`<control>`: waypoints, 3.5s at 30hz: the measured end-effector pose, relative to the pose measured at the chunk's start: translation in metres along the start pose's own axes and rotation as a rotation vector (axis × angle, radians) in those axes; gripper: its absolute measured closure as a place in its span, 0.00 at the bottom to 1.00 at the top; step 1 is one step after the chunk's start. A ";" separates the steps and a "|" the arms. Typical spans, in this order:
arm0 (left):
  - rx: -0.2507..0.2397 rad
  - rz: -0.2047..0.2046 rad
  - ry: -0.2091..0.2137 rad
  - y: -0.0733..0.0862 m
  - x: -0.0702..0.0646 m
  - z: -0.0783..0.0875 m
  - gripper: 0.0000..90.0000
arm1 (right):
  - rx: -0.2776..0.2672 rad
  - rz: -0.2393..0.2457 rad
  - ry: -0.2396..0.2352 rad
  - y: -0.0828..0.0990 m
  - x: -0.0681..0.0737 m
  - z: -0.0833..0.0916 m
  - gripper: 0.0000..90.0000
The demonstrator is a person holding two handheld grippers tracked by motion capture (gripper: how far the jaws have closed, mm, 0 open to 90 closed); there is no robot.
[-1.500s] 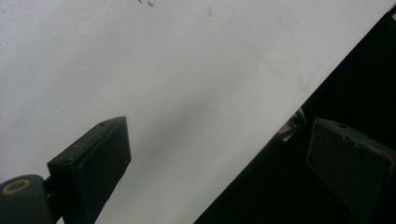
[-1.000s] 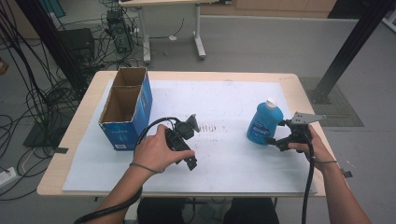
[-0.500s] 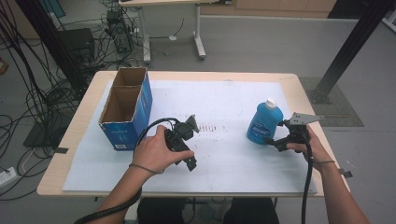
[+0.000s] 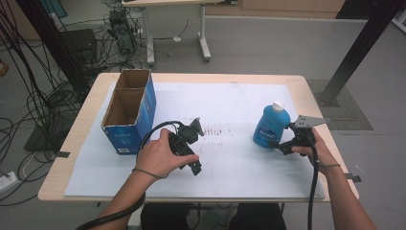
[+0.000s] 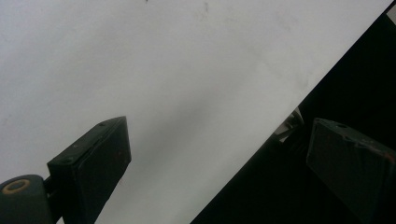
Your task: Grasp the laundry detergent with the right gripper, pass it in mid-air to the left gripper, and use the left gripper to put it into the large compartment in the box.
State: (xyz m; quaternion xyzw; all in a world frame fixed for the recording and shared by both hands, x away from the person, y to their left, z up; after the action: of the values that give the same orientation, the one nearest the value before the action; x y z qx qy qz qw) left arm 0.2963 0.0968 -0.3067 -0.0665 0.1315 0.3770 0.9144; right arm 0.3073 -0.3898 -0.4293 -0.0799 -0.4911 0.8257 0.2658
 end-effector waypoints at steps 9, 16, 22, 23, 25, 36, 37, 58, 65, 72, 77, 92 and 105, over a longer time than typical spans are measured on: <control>0.000 0.000 0.001 0.000 0.000 -0.001 0.07 | -0.004 -0.001 0.000 0.000 0.000 -0.003 0.04; 0.001 -0.002 0.003 0.000 -0.001 -0.001 0.07 | -0.015 -0.002 -0.001 0.000 -0.001 -0.006 0.04; -0.001 -0.001 0.000 0.000 -0.001 0.000 0.07 | -0.020 -0.003 -0.003 0.001 0.000 -0.009 0.04; -0.002 0.003 0.001 0.001 -0.001 0.000 0.07 | -0.020 -0.005 -0.003 0.001 0.000 -0.009 0.04; -0.002 0.003 -0.001 0.001 0.000 0.001 0.07 | -0.023 -0.009 -0.007 0.003 0.000 -0.011 0.04; -0.002 0.008 -0.004 0.002 0.000 0.002 0.07 | -0.029 -0.014 -0.004 0.005 0.000 -0.013 0.04; -0.002 0.008 -0.004 0.002 0.000 0.002 0.07 | -0.030 -0.014 -0.005 0.005 0.000 -0.014 0.04; 0.002 0.009 -0.005 0.003 0.000 0.002 0.07 | -0.041 -0.018 0.000 0.007 0.000 -0.013 0.04; 0.001 0.009 -0.004 0.003 0.001 0.002 0.07 | -0.044 -0.020 0.005 0.007 0.000 -0.012 0.04; 0.003 0.009 -0.005 0.003 -0.001 0.002 0.07 | -0.049 -0.020 0.003 0.007 0.000 -0.011 0.04; 0.002 0.008 -0.004 0.002 -0.002 0.002 0.07 | -0.052 -0.020 0.000 0.008 0.001 -0.012 0.04; 0.006 0.005 -0.006 0.001 -0.003 0.002 0.07 | -0.054 -0.018 0.004 0.008 0.001 -0.011 0.04; 0.006 0.005 -0.006 0.002 -0.003 0.003 0.07 | -0.055 -0.016 0.003 0.007 0.001 -0.012 0.04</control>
State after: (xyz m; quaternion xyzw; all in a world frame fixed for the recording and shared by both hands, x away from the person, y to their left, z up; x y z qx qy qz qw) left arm 0.2934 0.0972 -0.3035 -0.0621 0.1302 0.3792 0.9140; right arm 0.3084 -0.3831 -0.4411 -0.0846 -0.5136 0.8098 0.2707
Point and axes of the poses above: each handheld gripper's, and its own axes: z roughly backward along the jaws, y roughly out of its underside, x roughly to its left, the point moved 6 cm from there along -z, roughly forward along the jaws, and after that the axes turned 3 degrees about x, right-handed, at the moved point
